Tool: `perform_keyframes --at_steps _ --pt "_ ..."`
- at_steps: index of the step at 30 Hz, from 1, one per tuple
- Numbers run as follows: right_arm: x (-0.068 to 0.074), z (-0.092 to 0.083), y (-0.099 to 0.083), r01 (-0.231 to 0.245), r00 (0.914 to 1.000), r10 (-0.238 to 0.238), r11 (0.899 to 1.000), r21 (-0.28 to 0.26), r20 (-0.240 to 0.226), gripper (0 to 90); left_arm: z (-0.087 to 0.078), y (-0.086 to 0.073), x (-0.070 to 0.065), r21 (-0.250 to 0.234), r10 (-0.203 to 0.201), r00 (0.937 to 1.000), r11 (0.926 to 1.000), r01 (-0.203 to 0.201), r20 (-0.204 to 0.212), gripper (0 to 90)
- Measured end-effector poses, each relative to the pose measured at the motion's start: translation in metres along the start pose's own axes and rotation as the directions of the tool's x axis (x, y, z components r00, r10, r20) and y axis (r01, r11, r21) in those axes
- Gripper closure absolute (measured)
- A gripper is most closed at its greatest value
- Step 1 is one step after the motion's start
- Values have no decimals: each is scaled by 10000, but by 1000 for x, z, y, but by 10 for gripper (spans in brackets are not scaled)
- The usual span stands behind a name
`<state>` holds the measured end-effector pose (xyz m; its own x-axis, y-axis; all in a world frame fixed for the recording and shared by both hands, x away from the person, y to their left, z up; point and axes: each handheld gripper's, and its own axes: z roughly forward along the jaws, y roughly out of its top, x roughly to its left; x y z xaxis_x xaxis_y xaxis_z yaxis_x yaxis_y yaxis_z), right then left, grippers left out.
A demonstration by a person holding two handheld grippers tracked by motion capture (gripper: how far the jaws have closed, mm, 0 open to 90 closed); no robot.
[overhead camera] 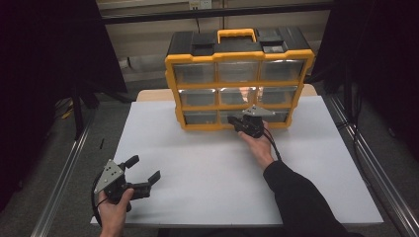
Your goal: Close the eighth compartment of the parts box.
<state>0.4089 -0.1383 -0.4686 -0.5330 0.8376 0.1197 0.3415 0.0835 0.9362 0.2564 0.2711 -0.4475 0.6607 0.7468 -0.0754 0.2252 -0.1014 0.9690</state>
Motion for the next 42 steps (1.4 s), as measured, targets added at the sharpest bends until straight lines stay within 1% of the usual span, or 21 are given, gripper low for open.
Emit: perform_keyframes --at_steps 2,3,4,7,9,10,12,15,20,21,25,27,31,32,33,34,35,37,38,41,42 --pt "-1 0 0 124 9999 -124 9999 62 88 900 0 0 0 30 59 10000 10000 -59 -38 35" --pt "-1 0 1 133 9999 -133 9999 97 98 900 0 0 0 41 70 10000 10000 -70 35 35" --pt "-1 0 2 151 9998 -152 9998 112 100 900 0 0 0 16 110 9999 9999 -110 -43 35" --pt "-2 2 2 94 9999 -95 9999 114 136 900 0 0 0 6 21 10000 10000 -21 -13 35" --pt "-3 2 2 102 9998 -103 9999 106 143 900 0 0 0 30 104 9999 9999 -104 -56 35" --pt "-3 2 2 100 9999 -101 9999 97 122 900 0 0 1 42 139 9999 9999 -139 23 35" --pt "-2 3 3 125 9998 -127 9999 105 139 900 0 0 0 -1 -8 10000 10000 8 13 35" --pt "-3 3 4 339 9992 -344 9992 226 225 900 0 0 0 -29 -42 10000 10000 42 15 35" --pt "-4 5 4 301 9990 -308 9993 231 325 900 0 0 0 -24 -25 10000 10000 25 9 35" --pt "-4 5 4 270 9992 -276 9994 223 272 900 0 0 0 -26 -22 10000 10000 22 10 35" --pt "-5 5 4 333 9991 -339 9992 231 237 900 1 0 1 -16 -27 10000 10000 27 -25 35" --pt "-6 5 4 387 9986 -395 9989 264 341 900 1 0 1 -34 -32 10000 10000 32 -59 35" --pt "-7 6 4 385 9989 -391 9990 224 252 900 1 0 1 3 -12 10000 10000 12 -24 35" --pt "-7 6 4 383 9989 -389 9990 222 271 900 2 0 1 -115 -162 9998 9998 161 -74 35" --pt "-8 6 4 373 9990 -378 9991 214 236 900 3 1 2 -48 -59 10000 10000 59 6 35" --pt "-8 6 4 361 9991 -365 9991 225 218 900 3 1 2 -10 -40 10000 10000 40 -11 35" --pt "-8 6 4 356 9991 -361 9991 216 243 900 4 1 1 -10 -111 9999 9999 111 -64 35" --pt "-9 6 4 360 9990 -366 9991 225 265 900 6 1 2 3 -47 10000 10000 47 -6 35" --pt "-9 6 3 271 9994 -276 9993 242 228 900 6 1 2 63 -85 10000 9999 85 -4 35" --pt "-9 6 3 290 9990 -300 9991 300 319 900 6 1 2 43 -88 10000 10000 88 -38 35" --pt "-8 6 3 301 9988 -313 9990 316 388 900 5 1 3 66 30 10000 10000 -29 -48 35"
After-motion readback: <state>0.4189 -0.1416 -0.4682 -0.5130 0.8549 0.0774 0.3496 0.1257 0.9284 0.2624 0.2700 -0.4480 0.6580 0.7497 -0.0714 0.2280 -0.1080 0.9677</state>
